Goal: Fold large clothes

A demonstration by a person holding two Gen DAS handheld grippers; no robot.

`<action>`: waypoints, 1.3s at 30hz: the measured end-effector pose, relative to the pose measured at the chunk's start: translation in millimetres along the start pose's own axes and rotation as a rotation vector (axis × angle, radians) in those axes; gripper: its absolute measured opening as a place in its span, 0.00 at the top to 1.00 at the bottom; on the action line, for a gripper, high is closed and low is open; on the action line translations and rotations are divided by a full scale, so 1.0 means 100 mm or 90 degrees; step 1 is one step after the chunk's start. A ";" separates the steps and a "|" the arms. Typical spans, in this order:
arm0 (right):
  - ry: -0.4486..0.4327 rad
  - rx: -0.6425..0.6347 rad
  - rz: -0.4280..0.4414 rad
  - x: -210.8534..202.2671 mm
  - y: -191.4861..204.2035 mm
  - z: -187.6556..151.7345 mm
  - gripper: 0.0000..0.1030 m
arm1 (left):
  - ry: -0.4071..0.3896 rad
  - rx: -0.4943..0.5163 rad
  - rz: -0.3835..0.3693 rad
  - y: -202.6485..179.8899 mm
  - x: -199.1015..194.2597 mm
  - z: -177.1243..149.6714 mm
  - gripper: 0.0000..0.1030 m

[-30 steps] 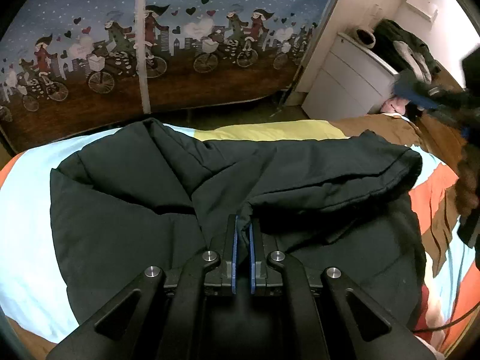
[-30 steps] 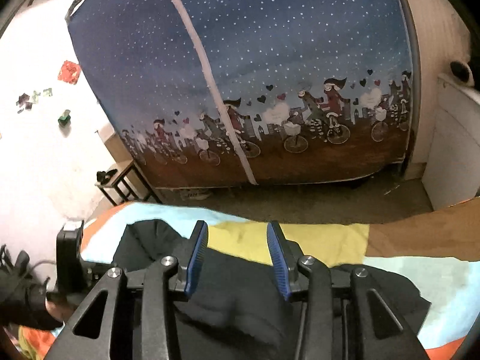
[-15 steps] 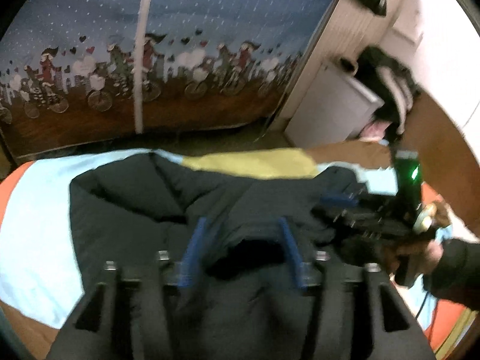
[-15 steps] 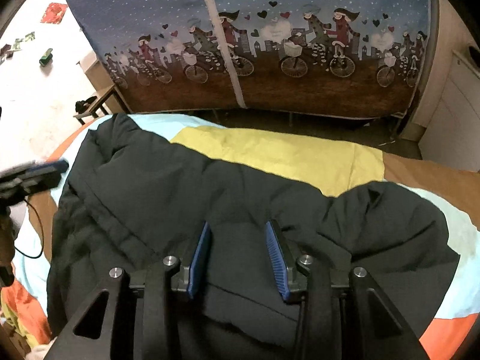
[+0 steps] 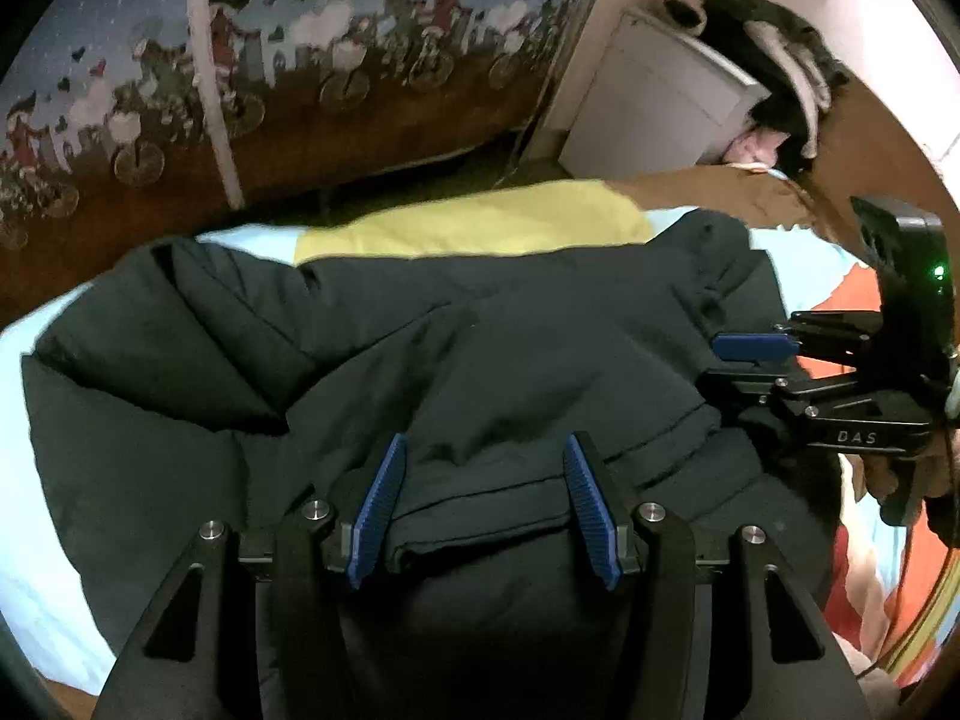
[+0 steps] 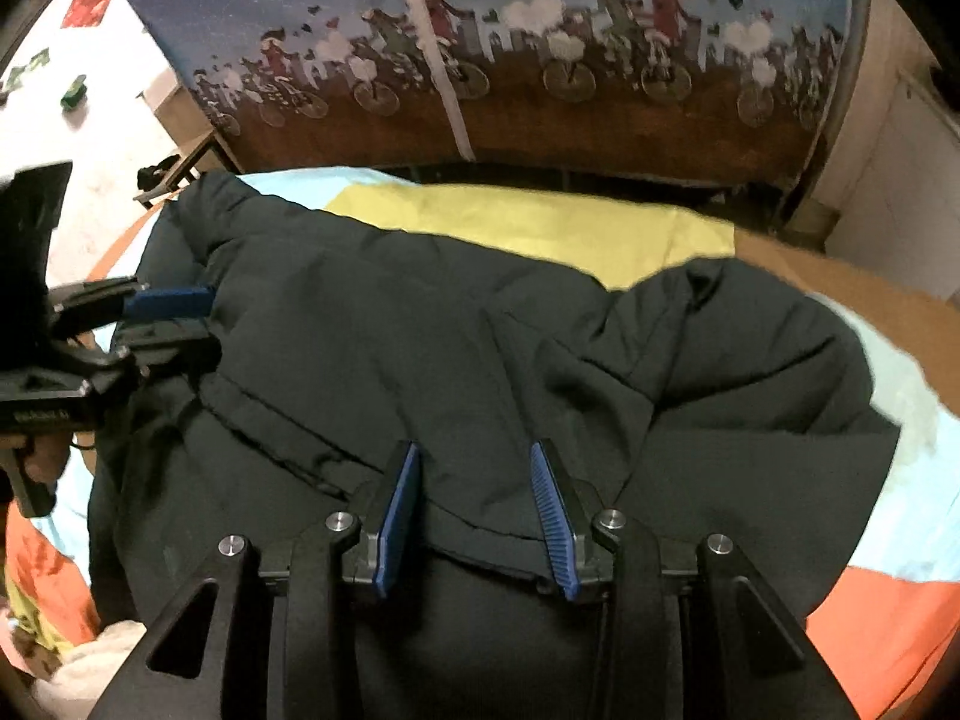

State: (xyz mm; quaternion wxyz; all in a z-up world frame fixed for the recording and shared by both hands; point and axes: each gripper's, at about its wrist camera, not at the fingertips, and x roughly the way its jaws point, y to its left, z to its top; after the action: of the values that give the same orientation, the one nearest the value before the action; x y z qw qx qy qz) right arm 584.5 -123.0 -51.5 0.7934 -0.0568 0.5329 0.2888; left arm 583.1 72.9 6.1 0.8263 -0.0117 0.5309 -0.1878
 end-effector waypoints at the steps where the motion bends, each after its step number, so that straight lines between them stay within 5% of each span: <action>1: 0.010 0.006 0.000 0.06 -0.01 0.02 0.64 | 0.010 0.003 0.009 0.01 0.05 0.00 0.52; 8: 0.055 0.011 -0.031 0.42 -0.03 0.20 0.64 | 0.056 0.051 0.068 0.02 0.44 0.00 0.52; 17: 0.039 0.021 -0.043 0.71 -0.10 0.28 0.64 | 0.028 0.057 0.086 0.10 0.67 0.02 0.50; 28: 0.054 0.045 -0.027 0.30 -0.08 0.15 0.63 | 0.023 0.040 0.072 0.02 0.28 -0.07 0.50; 32: 0.071 0.068 -0.012 0.31 -0.16 0.05 0.63 | 0.045 -0.018 0.063 0.14 0.33 -0.21 0.49; 39: 0.074 0.069 -0.056 0.55 -0.10 0.11 0.63 | 0.072 -0.046 0.112 0.13 0.51 -0.09 0.47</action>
State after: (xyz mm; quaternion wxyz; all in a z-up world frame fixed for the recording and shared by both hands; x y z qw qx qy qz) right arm 613.5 -105.1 -97.5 0.7750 -0.0539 0.5897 0.2207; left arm 597.5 70.5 -45.8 0.8073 0.0158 0.5822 -0.0959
